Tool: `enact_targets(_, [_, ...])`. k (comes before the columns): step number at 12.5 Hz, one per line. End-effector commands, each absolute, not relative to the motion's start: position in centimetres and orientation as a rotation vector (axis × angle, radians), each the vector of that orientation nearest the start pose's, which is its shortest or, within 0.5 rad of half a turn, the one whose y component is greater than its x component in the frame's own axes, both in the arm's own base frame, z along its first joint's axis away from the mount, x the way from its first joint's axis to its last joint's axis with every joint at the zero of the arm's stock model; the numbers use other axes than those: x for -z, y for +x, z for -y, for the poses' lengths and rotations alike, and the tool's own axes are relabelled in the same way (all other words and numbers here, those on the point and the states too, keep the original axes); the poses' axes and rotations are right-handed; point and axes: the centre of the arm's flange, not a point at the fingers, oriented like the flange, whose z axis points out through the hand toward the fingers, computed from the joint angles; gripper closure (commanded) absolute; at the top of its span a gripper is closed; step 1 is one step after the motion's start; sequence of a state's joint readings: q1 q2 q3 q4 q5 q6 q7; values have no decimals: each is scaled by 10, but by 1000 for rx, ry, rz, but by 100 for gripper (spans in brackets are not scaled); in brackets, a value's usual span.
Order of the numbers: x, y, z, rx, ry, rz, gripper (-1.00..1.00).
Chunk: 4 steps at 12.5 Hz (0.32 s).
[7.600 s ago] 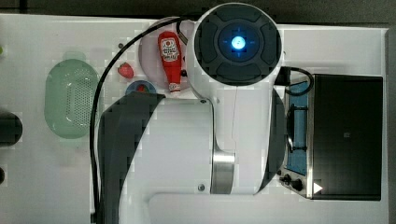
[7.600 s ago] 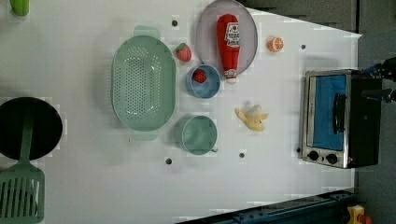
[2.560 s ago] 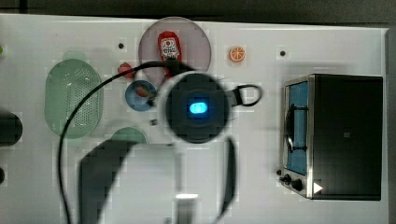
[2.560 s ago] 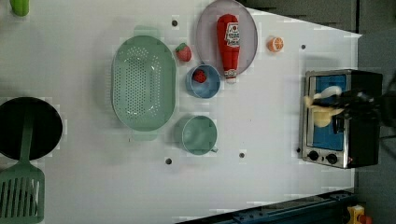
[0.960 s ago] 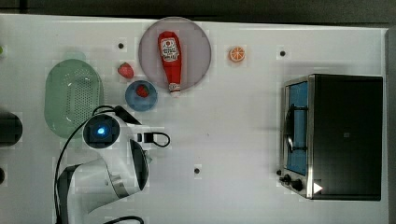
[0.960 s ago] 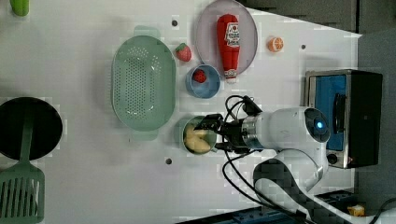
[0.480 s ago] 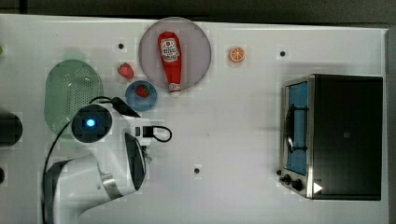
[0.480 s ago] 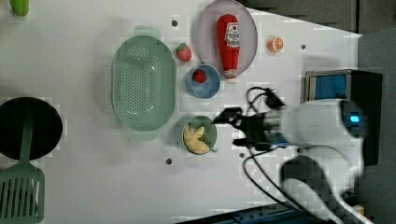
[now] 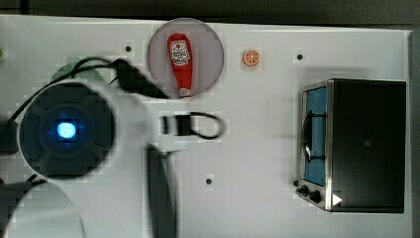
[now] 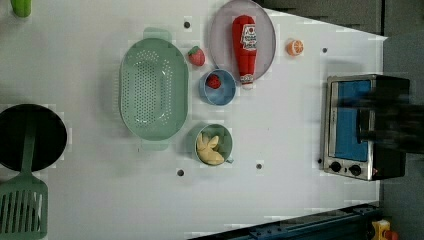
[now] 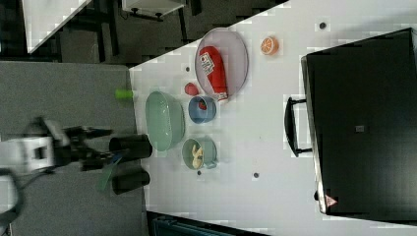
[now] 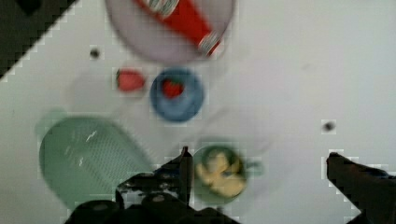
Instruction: Pick Banana and place it in mug.
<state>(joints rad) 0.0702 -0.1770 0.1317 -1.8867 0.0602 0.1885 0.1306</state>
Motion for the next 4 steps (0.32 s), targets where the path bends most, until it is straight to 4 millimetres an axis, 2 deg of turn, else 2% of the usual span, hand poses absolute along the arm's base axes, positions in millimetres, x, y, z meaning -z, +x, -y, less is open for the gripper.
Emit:
enact_targets(1, [-599,501,-4,-6,-2985,-1120,-100])
enact_targets(2, [-610,501,15,19,-2953,-1168,-100])
enact_targets(4, [-613,498,38,3,-2922,-1228,-100])
